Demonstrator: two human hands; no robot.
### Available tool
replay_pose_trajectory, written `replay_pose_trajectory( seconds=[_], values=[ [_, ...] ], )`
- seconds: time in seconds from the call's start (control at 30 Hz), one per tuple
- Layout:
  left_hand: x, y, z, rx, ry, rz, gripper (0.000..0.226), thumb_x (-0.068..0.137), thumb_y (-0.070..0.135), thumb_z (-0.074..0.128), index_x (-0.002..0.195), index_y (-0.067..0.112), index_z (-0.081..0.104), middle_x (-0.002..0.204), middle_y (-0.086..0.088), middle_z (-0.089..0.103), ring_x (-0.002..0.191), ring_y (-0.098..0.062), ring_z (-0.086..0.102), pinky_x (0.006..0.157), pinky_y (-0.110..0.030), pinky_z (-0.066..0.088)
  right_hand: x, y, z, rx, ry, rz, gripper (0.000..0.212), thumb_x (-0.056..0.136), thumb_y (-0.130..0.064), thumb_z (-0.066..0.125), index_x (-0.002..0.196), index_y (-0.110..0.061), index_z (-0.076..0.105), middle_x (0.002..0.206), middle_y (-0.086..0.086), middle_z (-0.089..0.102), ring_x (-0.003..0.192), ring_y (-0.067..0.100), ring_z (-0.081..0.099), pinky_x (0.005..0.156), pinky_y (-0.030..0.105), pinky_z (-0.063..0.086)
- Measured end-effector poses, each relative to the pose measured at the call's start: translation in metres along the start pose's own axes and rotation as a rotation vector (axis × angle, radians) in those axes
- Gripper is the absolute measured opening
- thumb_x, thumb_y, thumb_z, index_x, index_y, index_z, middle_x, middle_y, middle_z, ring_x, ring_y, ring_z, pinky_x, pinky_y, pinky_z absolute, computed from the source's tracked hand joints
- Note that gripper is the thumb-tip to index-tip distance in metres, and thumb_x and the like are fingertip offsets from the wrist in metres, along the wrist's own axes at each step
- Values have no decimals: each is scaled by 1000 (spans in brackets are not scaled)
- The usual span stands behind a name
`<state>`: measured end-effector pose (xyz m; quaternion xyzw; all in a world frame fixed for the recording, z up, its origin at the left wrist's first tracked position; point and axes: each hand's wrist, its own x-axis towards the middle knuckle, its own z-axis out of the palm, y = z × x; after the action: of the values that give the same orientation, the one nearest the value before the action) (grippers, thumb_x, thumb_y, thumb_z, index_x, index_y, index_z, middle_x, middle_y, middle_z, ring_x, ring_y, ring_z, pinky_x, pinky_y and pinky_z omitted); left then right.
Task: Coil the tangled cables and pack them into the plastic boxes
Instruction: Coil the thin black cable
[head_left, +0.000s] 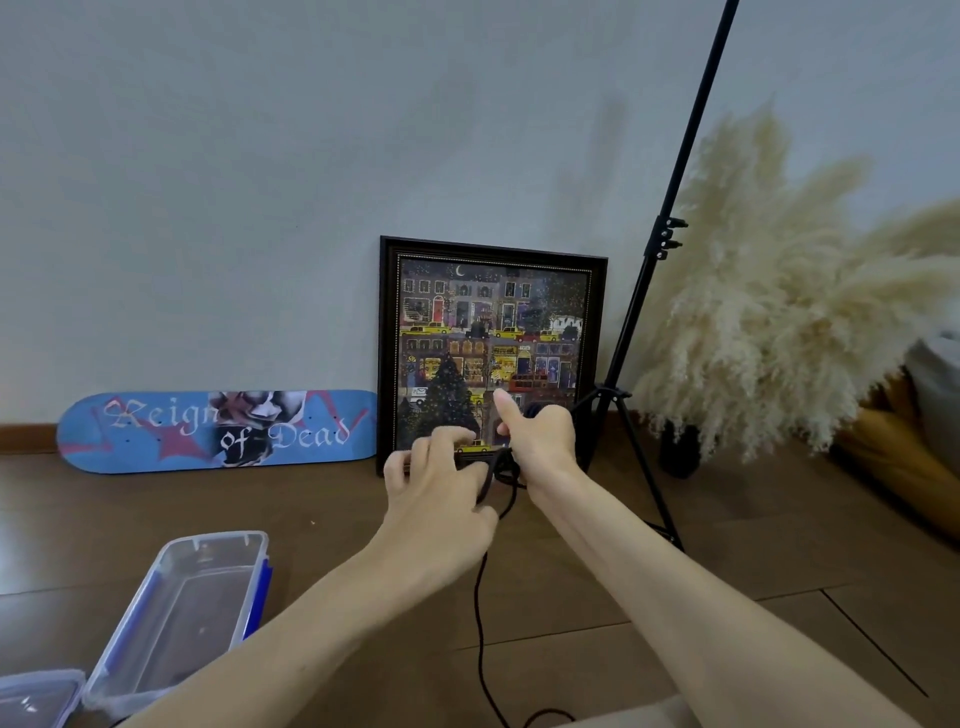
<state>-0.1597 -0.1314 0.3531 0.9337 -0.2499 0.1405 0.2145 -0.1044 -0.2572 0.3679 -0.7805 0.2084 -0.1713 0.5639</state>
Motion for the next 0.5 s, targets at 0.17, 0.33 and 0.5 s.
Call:
replay_pose_trajectory(
  seconds=[0.17,0.33,0.5],
  values=[
    [-3,11,-5,-281,186,-116,38,92,51,40,78,22,60,98,15,41,98,4,27,103,-26,7,-1,0,-1,-148,34,-86,47,93,-46,56,65,-8,60,53,-4,50,46,14,45,46,26,31],
    [-1,7,-9,-263,225,9,35,103,26,33,88,15,62,80,9,56,90,2,46,96,-20,16,-6,1,5,-145,17,-76,47,93,-46,56,70,-6,63,56,-3,55,50,16,50,48,26,35],
    [2,-7,2,116,261,248,22,72,10,55,80,24,69,55,9,52,55,-12,56,81,-29,27,-5,1,4,-183,-1,-69,48,93,-46,57,59,-12,57,54,-2,53,50,17,49,48,27,35]
  ],
)
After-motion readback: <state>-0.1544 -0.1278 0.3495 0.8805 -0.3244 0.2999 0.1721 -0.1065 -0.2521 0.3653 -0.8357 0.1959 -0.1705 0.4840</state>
